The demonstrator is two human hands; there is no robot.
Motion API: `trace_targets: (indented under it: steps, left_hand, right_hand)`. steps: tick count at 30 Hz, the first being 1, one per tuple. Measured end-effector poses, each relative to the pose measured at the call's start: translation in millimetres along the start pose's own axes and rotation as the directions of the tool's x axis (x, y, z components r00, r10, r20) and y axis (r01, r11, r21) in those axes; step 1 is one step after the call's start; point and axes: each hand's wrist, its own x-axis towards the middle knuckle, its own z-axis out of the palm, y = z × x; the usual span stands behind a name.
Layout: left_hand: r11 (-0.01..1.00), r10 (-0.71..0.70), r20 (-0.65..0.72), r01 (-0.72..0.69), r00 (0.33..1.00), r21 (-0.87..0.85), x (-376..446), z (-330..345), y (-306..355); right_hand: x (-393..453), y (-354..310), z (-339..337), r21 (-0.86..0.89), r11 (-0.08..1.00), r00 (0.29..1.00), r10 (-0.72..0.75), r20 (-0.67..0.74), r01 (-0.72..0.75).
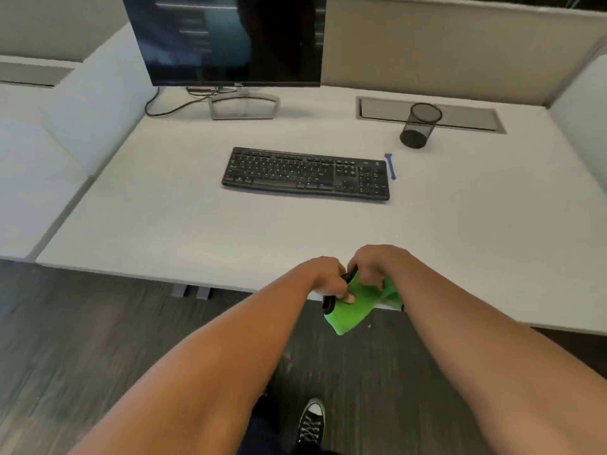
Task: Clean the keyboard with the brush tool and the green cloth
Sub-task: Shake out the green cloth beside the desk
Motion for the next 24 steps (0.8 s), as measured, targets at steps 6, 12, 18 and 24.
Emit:
trace_targets:
  steps: [6,12,18,24]
  left_hand:
    - [0.981,0.105,-0.234,-0.063,0.967,0.182,19,-24,53]
    - [0.985,0.128,-0.480,-0.054,0.868,0.165,42,-15,60]
    - [0.965,0.153,-0.241,-0.093,0.958,0.244,53,16,78]
    - [0.944,0.189,0.132,-0.217,0.973,0.249,50,17,119]
  right_hand:
    - [-16,57,-6,0.146,0.986,0.956,0.117,-0.270,-0.079]
    - [2,78,19,0.266,0.964,0.849,0.141,-0.509,0.000]
    - [-4,95,41,0.213,0.971,0.952,0.164,-0.259,-0.109]
    - [-37,117,28,-0.002,0.988,0.966,0.153,0.207,-0.156]
